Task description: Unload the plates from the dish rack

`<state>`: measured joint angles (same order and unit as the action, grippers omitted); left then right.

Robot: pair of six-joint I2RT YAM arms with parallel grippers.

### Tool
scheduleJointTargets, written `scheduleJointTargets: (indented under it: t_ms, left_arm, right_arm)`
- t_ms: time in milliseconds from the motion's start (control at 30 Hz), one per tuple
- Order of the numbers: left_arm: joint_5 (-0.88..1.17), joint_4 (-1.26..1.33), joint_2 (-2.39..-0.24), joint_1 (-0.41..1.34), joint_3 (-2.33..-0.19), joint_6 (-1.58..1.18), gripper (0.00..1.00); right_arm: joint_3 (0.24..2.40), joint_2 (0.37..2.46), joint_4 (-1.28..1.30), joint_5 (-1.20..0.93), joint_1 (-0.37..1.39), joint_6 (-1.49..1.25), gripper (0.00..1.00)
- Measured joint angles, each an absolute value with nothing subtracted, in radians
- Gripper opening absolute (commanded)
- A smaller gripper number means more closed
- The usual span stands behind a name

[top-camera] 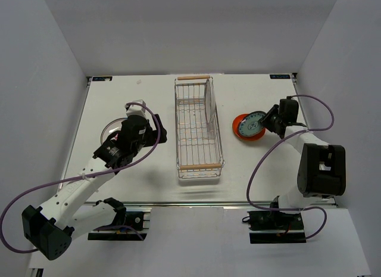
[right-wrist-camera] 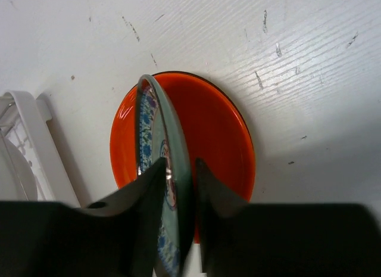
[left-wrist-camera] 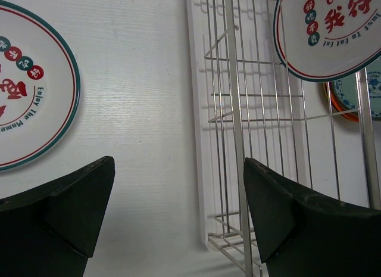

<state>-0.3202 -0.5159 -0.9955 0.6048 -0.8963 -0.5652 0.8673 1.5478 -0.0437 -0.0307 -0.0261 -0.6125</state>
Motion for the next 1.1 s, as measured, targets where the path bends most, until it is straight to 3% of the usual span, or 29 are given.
scheduleJointTargets:
  t_ms: [100,367,400,433,733,1100]
  left_arm:
    - [-0.32,-0.522,-0.995,0.605,-0.896,-0.565,0.98]
    - [-0.32,-0.525,-0.995,0.605,-0.896,-0.566,0.98]
    - [-0.318,-0.525,-0.995,0.605,-0.896,-0.566,0.98]
    - [-0.317,-0.525,-0.996,0.605,-0.896,-0.566,0.98]
    - [-0.317,-0.549,-1.011,0.605,-0.906,-0.564,0.98]
    - [-0.28,-0.513,-1.128,0.605,-1.088,-0.504,0.98]
  right_arm:
    - [0.868,1.571,-0.057,-0.035,-0.029,-0.624,0.53]
    - [0.868,1.62,-0.059,-0.063,-0.031,-0.629,0.78]
    - [0.868,1.625,-0.059,-0.067,-0.031,-0.628,0.87]
    - [0.868,1.63,-0.058,-0.07,-0.03,-0.632,0.89]
    - [0.922,1.632,0.019,0.008,0.004,-0.579,0.89]
    - [1.01,1.632,0.202,0.235,0.081,-0.55,0.89]
